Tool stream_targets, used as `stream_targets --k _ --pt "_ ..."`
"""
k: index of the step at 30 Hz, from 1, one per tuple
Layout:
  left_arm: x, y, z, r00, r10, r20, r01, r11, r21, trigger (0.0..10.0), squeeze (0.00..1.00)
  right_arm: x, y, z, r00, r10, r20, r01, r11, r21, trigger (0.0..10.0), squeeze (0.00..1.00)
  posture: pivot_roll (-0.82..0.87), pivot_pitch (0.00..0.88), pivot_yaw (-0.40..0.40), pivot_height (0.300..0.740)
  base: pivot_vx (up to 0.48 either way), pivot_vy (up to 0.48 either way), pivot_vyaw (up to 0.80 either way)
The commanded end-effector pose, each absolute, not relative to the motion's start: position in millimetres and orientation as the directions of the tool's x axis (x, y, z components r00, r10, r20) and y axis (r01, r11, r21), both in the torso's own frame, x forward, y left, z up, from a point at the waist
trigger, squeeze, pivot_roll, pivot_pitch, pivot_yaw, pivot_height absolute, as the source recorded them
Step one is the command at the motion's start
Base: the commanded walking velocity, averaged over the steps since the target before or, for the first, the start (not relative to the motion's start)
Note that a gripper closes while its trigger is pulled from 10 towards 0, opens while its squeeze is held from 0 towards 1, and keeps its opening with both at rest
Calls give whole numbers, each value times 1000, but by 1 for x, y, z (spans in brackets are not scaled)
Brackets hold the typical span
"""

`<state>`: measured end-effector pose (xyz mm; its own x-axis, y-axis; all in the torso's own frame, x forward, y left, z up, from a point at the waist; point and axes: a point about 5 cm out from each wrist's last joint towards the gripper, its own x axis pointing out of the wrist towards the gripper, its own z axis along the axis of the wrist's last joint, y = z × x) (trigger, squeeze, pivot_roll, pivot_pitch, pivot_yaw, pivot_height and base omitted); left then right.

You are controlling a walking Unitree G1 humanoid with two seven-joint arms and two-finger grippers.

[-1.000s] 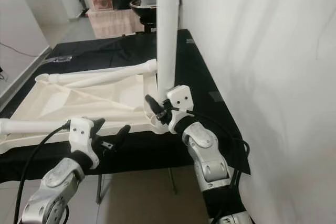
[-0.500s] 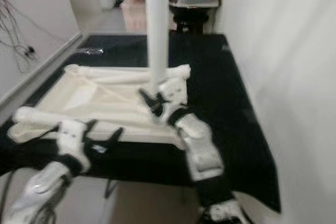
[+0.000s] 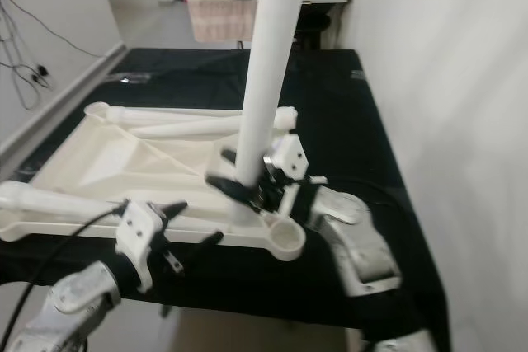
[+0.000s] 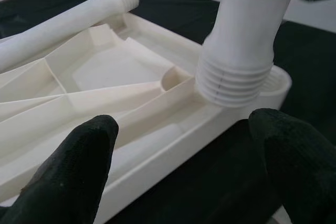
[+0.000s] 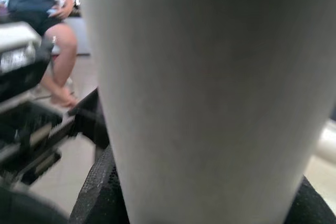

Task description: Building children table

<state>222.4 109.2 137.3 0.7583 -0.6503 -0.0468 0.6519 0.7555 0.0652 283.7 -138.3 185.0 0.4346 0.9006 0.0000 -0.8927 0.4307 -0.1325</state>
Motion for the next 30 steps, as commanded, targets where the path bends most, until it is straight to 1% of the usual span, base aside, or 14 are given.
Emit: stream_targets --k 1,3,6,7,10,11,14,17,19,21,26,29,30 --pt "215 109 137 731 -679 -69 683 729 55 10000 0 282 -148 193 408 913 -2 -903 403 -145 10000 0 -30 5 50 740 0 0 0" --pt "215 109 137 731 -679 -69 683 729 55 10000 0 282 -148 193 408 913 -2 -903 403 -145 10000 0 -30 5 50 740 0 0 0" --pt "209 110 138 701 -709 -73 713 700 48 10000 0 281 -171 191 420 901 -106 -902 401 -162 10000 0 -34 29 53 740 0 0 0" --pt "209 110 138 701 -709 -73 713 700 48 10000 0 281 -171 191 420 901 -106 -902 401 -162 10000 0 -34 29 53 740 0 0 0" --pt "202 111 136 666 -739 -100 746 659 97 10000 0 283 -188 189 445 875 -189 -891 412 -188 10000 0 -33 45 53 740 0 0 0" --pt "202 111 136 666 -739 -100 746 659 97 10000 0 283 -188 189 445 875 -189 -891 412 -188 10000 0 -33 45 53 740 0 0 0" --pt "196 113 138 656 -748 -101 755 648 102 10000 0 280 -196 200 434 888 -153 -897 411 -159 10000 0 -31 89 62 740 0 0 0" --pt "194 113 138 653 -751 -101 757 645 101 10000 0 279 -197 202 430 890 -149 -899 409 -156 10000 0 -31 89 62 740 0 0 0" --pt "192 112 139 641 -761 -102 767 634 94 10000 0 278 -197 204 421 895 -149 -904 400 -152 10000 0 -31 106 67 740 0 0 0" --pt "188 110 140 607 -787 -112 795 600 90 10000 0 278 -197 208 407 905 -126 -911 391 -135 10000 0 -30 145 72 740 0 0 0" --pt "181 107 142 566 -816 -118 824 560 81 10000 0 275 -195 214 357 930 -90 -931 347 -109 10000 0 -27 143 77 740 0 0 0" --pt "180 107 142 562 -819 -118 827 556 78 10000 0 274 -194 214 347 934 -86 -936 337 -104 10000 0 -27 143 77 740 0 0 0" --pt "177 106 143 562 -819 -117 827 557 75 10000 0 269 -195 213 319 943 -90 -946 311 -96 10000 0 -12 141 83 740 0 0 0"
